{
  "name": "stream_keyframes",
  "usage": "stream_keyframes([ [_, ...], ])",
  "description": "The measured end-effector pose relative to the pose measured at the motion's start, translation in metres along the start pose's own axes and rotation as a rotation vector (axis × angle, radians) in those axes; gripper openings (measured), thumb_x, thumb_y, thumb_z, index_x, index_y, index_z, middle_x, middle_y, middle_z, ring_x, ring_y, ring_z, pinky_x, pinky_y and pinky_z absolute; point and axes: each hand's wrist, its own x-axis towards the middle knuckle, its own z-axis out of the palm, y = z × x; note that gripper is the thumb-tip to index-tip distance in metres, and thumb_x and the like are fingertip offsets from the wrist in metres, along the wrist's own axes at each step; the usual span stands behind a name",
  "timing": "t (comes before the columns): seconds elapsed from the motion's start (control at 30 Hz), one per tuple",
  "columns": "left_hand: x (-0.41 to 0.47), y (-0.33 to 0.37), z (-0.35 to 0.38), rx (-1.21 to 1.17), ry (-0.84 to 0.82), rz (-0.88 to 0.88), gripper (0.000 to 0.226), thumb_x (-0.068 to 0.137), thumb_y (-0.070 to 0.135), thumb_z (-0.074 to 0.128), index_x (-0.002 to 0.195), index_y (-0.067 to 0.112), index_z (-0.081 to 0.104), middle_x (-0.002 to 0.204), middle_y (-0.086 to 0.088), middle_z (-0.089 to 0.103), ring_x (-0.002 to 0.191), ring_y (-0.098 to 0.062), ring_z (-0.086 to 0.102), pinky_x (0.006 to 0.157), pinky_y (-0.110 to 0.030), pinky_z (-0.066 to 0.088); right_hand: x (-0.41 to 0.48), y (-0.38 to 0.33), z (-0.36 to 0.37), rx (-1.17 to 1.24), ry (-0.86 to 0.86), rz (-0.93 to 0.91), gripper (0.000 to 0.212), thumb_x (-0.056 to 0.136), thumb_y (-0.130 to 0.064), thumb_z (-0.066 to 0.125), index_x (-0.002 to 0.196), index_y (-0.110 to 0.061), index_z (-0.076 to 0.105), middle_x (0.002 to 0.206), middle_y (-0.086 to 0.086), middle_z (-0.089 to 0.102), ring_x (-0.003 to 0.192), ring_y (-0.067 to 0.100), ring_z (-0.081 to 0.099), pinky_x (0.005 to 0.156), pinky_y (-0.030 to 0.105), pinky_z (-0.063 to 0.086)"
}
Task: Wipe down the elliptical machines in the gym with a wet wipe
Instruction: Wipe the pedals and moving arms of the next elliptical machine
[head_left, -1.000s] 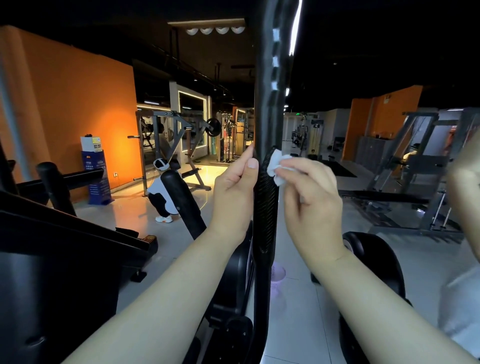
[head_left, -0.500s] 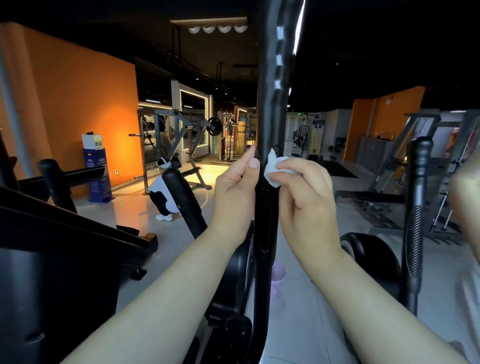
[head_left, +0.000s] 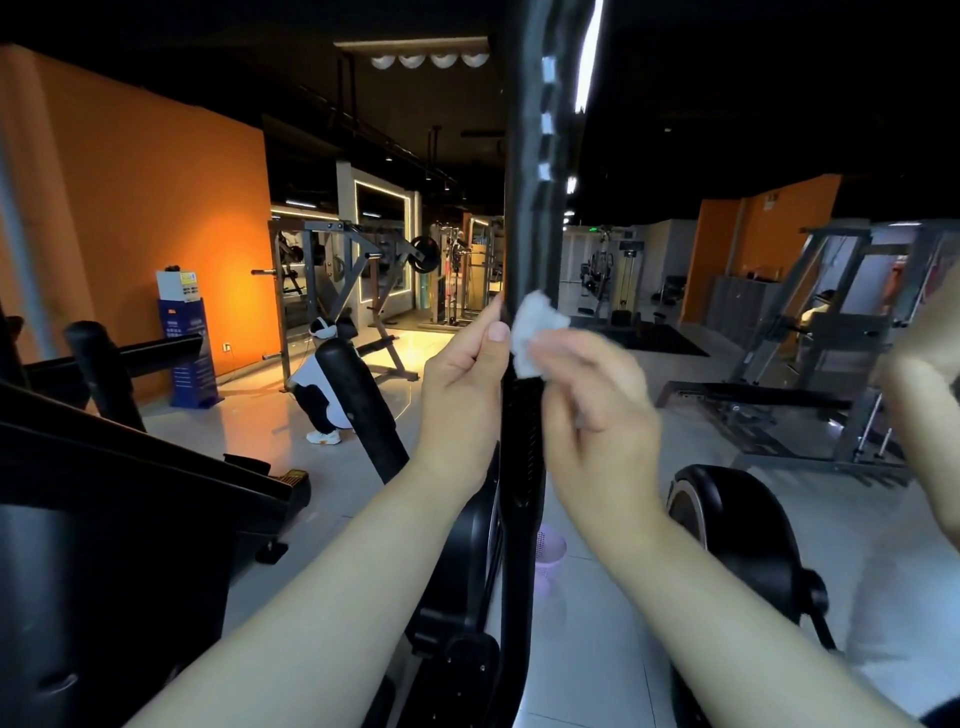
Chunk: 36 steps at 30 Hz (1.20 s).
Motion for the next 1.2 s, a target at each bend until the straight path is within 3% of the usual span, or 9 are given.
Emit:
stream_keyframes([
  [0.1,0.0,-0.002,-0.002,-0.013,0.042,-0.048,0.032,0.105,0.01,0.052,0.125,0.03,0.066,0.136,-0.014,0.064,0.132,-0.022,0.057,0.116,-0.042,0.043,-0.014,0.002,0.004,-0.054,-0.117,-0.152,0.027,0.101,-0.002,0.049,0.115,0.004,0.072,0.118,0.013,0.067,0.113,0.026,0.058,0.109,0.02,0.036],
  [0.3,-0.002,-0.007,-0.005,-0.002,-0.002,-0.003,0.036,0.106,0.014,0.051,0.141,0.012,0.057,0.14,-0.012,0.063,0.133,-0.022,0.057,0.117,-0.042,0.041,0.011,0.014,-0.008,-0.092,-0.01,-0.131,0.026,0.099,0.005,0.051,0.111,0.004,0.073,0.119,0.015,0.067,0.112,0.032,0.06,0.107,0.028,0.038],
  [0.4,-0.001,-0.007,-0.005,-0.017,0.024,-0.021,0.035,0.104,0.014,0.054,0.138,0.018,0.06,0.141,-0.013,0.062,0.134,-0.024,0.056,0.118,-0.045,0.04,0.002,0.007,0.002,-0.084,-0.044,-0.165,0.034,0.105,-0.008,0.043,0.109,0.007,0.073,0.114,0.016,0.068,0.111,0.027,0.057,0.109,0.022,0.035],
  [0.53,-0.004,-0.002,-0.001,-0.028,0.035,-0.023,0.029,0.105,0.011,0.051,0.118,0.034,0.065,0.14,-0.011,0.063,0.133,-0.02,0.057,0.117,-0.038,0.041,0.0,0.016,-0.003,-0.134,-0.134,-0.253,0.024,0.102,-0.002,0.052,0.112,0.005,0.072,0.115,0.015,0.069,0.109,0.03,0.059,0.11,0.021,0.034],
  [0.63,-0.006,-0.001,0.0,-0.024,-0.023,0.037,0.03,0.105,0.011,0.049,0.127,0.026,0.062,0.135,-0.003,0.066,0.129,-0.016,0.06,0.112,-0.03,0.045,0.008,0.022,-0.01,-0.123,-0.002,-0.085,0.032,0.105,-0.009,0.044,0.111,0.001,0.074,0.118,0.011,0.068,0.113,0.029,0.059,0.108,0.026,0.04],
  [0.7,-0.008,0.001,0.001,-0.026,-0.054,0.055,0.032,0.106,0.011,0.047,0.134,0.022,0.059,0.135,-0.003,0.066,0.128,-0.015,0.061,0.11,-0.028,0.046,0.009,0.021,-0.012,-0.095,0.066,0.017,0.029,0.098,0.004,0.05,0.113,-0.001,0.074,0.122,0.008,0.066,0.116,0.026,0.058,0.107,0.032,0.044],
  [0.9,-0.009,0.004,-0.001,-0.038,0.03,-0.041,0.032,0.105,0.006,0.05,0.114,0.032,0.067,0.133,-0.012,0.067,0.123,-0.02,0.065,0.097,-0.024,0.055,-0.016,0.004,0.005,-0.087,-0.143,-0.208,0.028,0.103,-0.006,0.049,0.112,0.005,0.072,0.117,0.014,0.068,0.107,0.03,0.063,0.107,0.018,0.037],
  [1.1,-0.006,-0.005,-0.005,-0.021,0.004,-0.012,0.032,0.105,0.01,0.05,0.134,0.02,0.059,0.141,-0.013,0.062,0.134,-0.022,0.056,0.116,-0.036,0.043,0.002,0.01,-0.007,-0.124,-0.03,-0.153,0.026,0.098,0.003,0.05,0.111,0.005,0.073,0.118,0.016,0.066,0.108,0.03,0.059,0.107,0.021,0.034],
  [1.2,-0.004,-0.008,-0.006,-0.05,0.041,-0.051,0.033,0.104,0.005,0.052,0.125,0.025,0.067,0.142,-0.015,0.06,0.137,-0.026,0.054,0.118,-0.043,0.04,-0.01,0.008,0.003,-0.113,-0.178,-0.152,0.027,0.097,0.0,0.05,0.113,0.002,0.072,0.118,0.012,0.066,0.111,0.023,0.057,0.104,0.019,0.037],
])
